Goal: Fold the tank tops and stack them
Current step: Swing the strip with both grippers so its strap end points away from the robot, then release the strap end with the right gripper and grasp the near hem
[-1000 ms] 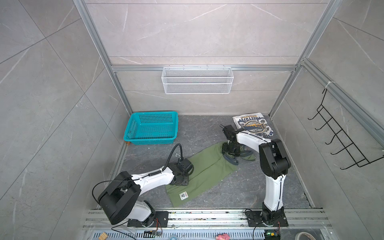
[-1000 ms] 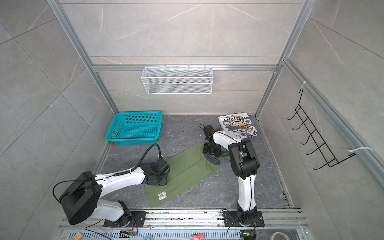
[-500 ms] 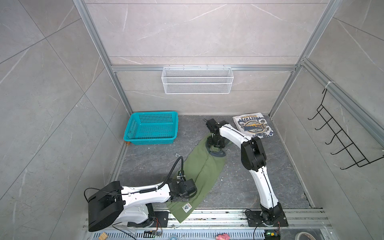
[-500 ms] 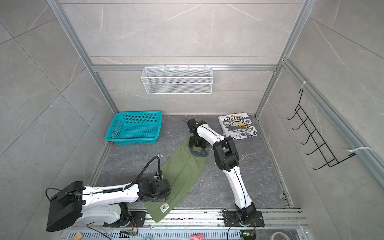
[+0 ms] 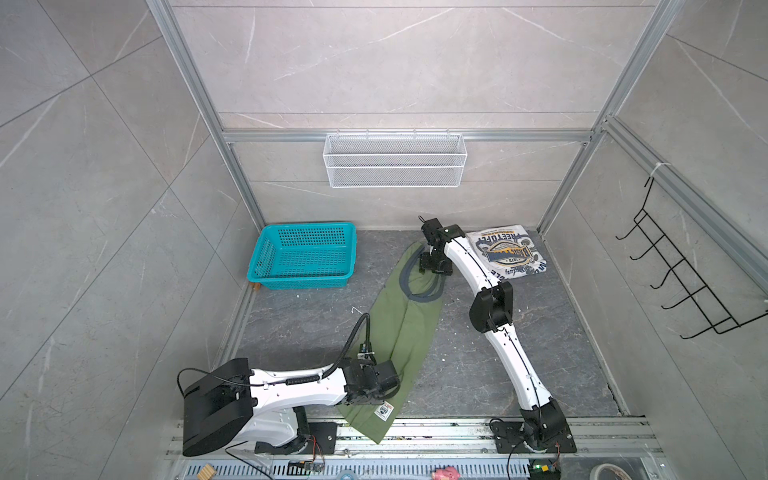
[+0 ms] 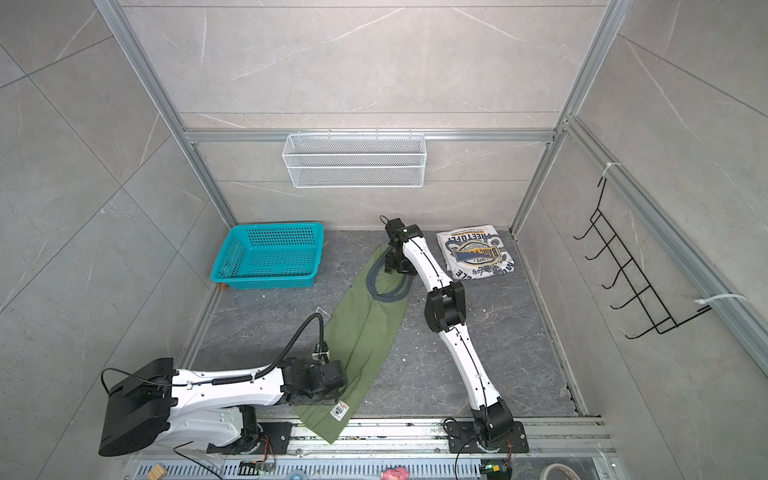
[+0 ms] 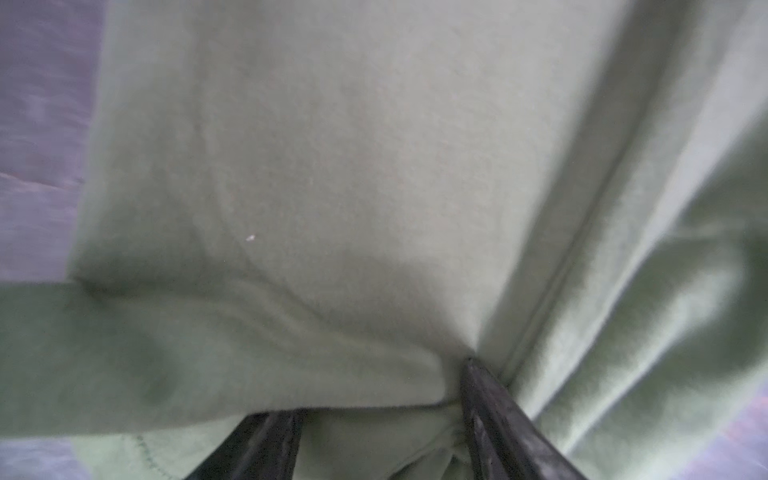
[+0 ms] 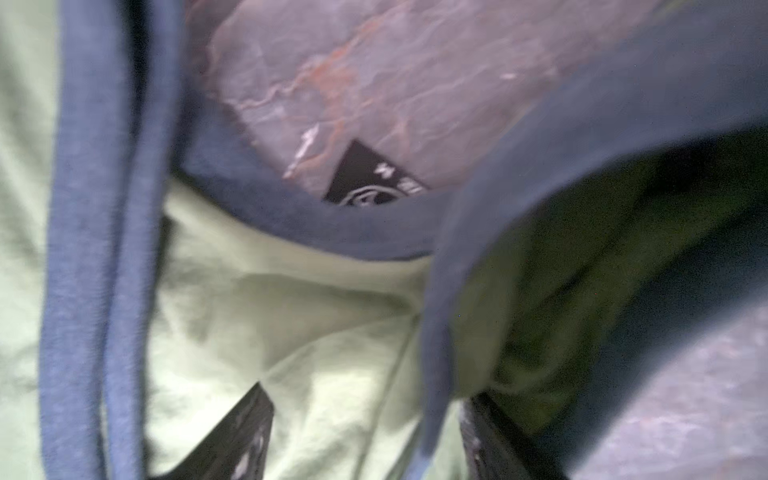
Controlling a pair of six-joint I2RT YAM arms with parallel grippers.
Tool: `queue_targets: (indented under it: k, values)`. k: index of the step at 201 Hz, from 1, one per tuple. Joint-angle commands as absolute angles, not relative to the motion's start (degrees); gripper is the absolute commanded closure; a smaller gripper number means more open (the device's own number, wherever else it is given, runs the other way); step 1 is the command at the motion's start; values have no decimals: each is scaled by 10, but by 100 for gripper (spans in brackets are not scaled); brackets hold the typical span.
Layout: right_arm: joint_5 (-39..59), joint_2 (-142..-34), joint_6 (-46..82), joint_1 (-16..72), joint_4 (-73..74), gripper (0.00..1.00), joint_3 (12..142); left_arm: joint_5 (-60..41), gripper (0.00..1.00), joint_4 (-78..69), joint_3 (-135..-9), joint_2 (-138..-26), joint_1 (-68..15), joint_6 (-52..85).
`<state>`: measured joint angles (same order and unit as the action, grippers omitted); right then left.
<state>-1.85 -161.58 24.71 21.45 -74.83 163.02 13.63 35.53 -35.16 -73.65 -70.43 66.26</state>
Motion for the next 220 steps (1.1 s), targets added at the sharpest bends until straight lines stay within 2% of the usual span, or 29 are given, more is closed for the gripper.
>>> queue_targets:
  k: [1, 33, 60, 81, 103, 128, 171, 220]
  values:
    - [-3, -1592, 222, 205, -763, 24, 1604, 149, 35, 363, -394, -714, -706, 668]
    - [53, -1514, 203, 209, -772, 19, 1599, 190, 32, 412, -441, -666, -686, 638]
    - [40, -1437, 200, 227, -793, 18, 1543, 162, 31, 442, -445, -640, -613, 580]
    - [14, -1331, 207, 263, -727, 19, 1351, 111, 31, 443, -426, -642, -539, 522]
    - [28, -1210, 247, 296, -615, 20, 1124, 90, 31, 438, -404, -658, -495, 494]
    - [39, -1141, 296, 334, -532, 21, 965, 65, 32, 409, -376, -679, -473, 485]
    - [47, -1193, 333, 365, -490, 24, 909, 42, 34, 381, -349, -722, -469, 492]
    - [26, -1327, 311, 357, -531, 26, 1028, 8, 36, 340, -316, -728, -481, 535]
